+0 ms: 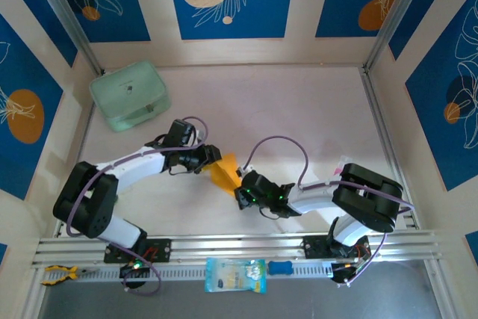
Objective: Fold a paper plane with a square sheet of paper (pick it up from the middle)
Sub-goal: Fourth fold the wing at the center of the table.
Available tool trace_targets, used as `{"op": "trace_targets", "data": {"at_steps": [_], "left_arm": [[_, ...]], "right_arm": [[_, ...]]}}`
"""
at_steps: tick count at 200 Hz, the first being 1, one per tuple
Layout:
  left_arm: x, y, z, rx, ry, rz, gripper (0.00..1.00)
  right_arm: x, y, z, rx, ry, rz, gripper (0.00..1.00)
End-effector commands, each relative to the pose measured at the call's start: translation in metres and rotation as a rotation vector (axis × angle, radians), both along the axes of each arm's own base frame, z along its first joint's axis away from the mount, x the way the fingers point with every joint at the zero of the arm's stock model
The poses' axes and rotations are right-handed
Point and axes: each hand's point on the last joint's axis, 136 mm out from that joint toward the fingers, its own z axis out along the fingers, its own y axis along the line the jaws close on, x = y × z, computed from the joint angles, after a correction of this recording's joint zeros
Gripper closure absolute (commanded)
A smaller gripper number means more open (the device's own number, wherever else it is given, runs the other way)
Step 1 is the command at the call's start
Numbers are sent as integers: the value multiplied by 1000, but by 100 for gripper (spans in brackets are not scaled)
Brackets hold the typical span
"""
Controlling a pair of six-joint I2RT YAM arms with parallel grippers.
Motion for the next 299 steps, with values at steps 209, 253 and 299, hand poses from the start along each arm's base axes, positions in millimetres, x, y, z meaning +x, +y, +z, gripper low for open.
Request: {"op": "trace_targets", "data": {"at_steps": [209, 253, 299], "left_arm": [[-10, -60, -5, -193, -28, -158, 99], [-6, -63, -14, -181, -12, -148, 98], [-7, -65, -26, -156, 10, -152, 98]], "right_arm": [[-9, -24, -33, 171, 301, -123, 92], [-10, -26, -34, 168, 309, -127, 92], [-9, -26, -34, 159, 316, -131, 92]]}}
